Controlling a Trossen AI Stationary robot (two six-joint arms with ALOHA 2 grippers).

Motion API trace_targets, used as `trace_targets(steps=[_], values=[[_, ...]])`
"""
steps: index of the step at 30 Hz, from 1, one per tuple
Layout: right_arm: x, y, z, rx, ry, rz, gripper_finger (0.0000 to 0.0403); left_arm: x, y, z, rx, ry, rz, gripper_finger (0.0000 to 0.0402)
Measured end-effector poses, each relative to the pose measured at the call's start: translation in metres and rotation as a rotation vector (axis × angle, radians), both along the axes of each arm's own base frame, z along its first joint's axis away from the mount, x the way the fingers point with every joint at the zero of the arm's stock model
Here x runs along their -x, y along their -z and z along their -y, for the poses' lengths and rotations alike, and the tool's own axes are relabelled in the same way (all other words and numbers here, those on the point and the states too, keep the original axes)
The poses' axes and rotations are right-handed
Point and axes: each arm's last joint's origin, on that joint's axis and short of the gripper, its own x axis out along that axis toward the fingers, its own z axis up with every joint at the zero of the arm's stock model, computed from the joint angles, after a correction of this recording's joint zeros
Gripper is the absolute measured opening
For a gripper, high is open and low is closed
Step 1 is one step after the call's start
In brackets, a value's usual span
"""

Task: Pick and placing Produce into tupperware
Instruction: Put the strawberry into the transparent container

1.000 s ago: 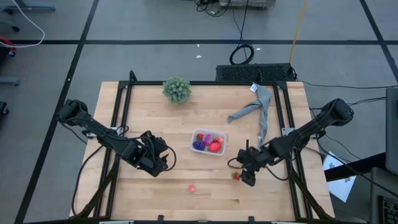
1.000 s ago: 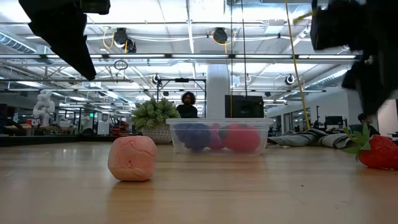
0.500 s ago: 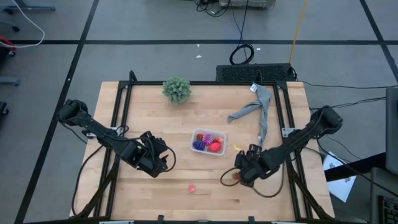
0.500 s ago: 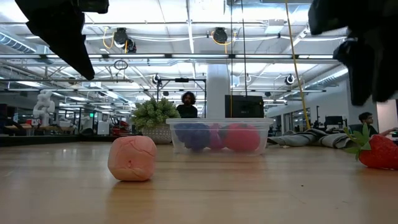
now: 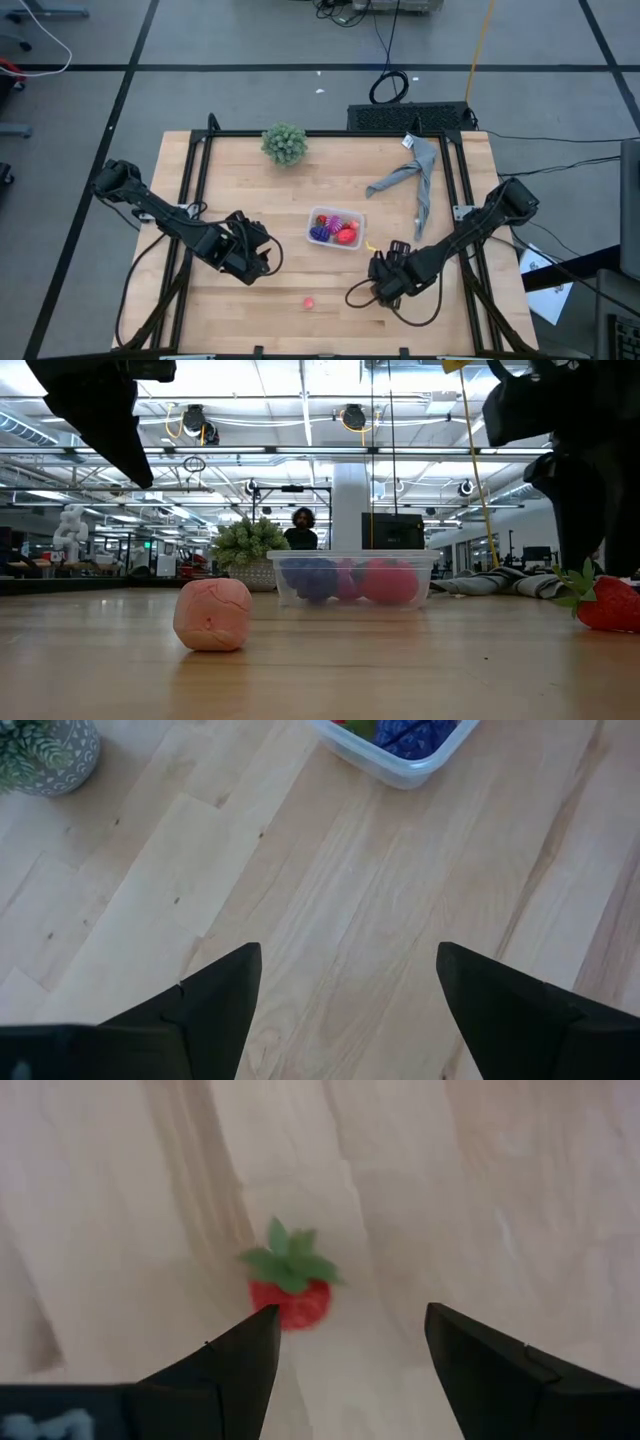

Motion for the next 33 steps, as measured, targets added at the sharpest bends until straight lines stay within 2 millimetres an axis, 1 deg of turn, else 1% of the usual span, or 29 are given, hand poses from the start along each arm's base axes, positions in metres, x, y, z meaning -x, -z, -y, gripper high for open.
trace_targets(steps=[13, 27, 30, 33], values=[[-0.002, 0.000, -0.001, 0.006, 0.020, 0.034, 0.0242, 0.000, 0.000, 0.000, -0.008, 0.004, 0.002, 0.0308], [0.003, -0.001, -0.015, -0.045, 0.041, 0.061, 0.0242, 0.000, 0.000, 0.000, -0.028, 0.009, 0.008, 0.0308], [0.000, 0.004, -0.017, -0.053, 0.036, 0.063, 0.0242, 0.000, 0.000, 0.000, -0.028, 0.012, 0.008, 0.0308], [-0.002, 0.014, -0.018, -0.046, 0.035, 0.033, 0.0242, 0.001, 0.000, 0.002, -0.027, 0.021, 0.010, 0.0308]])
